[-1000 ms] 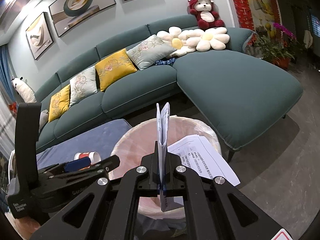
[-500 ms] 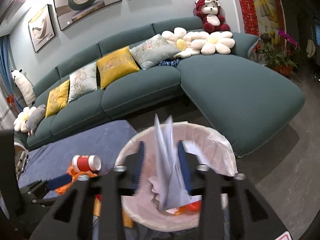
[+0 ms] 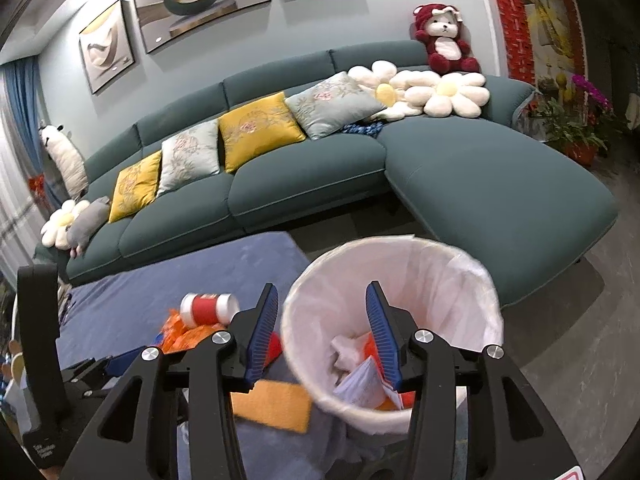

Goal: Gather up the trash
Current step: 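Move both open tools back toward the remaining trash on the table, then grasp the grey cloth bag with the left tool while the right grasps the orange foam strip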

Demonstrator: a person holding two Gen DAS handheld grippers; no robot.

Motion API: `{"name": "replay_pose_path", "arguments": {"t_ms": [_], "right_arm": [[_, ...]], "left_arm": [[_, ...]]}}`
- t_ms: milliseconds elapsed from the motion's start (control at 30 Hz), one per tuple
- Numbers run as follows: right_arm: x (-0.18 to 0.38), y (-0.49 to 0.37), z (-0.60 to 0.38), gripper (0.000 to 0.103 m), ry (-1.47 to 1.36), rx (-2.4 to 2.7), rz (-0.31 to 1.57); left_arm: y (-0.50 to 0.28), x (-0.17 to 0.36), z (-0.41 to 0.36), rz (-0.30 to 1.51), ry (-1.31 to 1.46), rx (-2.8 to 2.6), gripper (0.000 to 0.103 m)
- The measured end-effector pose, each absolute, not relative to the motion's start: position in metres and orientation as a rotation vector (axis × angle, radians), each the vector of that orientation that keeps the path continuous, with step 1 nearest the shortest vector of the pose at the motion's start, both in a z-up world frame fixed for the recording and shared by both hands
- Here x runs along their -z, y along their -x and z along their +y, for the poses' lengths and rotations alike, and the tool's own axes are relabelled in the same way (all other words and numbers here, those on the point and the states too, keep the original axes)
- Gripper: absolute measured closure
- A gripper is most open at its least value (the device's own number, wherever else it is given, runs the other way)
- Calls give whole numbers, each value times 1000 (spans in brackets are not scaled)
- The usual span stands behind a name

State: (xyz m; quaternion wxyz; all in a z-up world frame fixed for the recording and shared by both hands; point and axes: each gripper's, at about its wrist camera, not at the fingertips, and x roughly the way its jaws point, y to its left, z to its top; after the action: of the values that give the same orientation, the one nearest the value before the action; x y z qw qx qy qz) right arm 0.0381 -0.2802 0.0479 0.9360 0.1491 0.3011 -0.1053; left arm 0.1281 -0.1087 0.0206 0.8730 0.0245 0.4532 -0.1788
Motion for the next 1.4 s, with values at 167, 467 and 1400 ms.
{"name": "replay_pose_path", "arguments": {"t_ms": [167,467,1400], "right_arm": [[-41,-37,-254,56,-288,180,648],[-24,-38,-211,52,-263,133,704],[76,-60,-180,48,-317,122,925]], "left_arm": [[-122,-15,-73,952,-32,319,21],[-114,-2,-20,964,-22,241,19],[-119,80,20,1136,36,192,18]]}}
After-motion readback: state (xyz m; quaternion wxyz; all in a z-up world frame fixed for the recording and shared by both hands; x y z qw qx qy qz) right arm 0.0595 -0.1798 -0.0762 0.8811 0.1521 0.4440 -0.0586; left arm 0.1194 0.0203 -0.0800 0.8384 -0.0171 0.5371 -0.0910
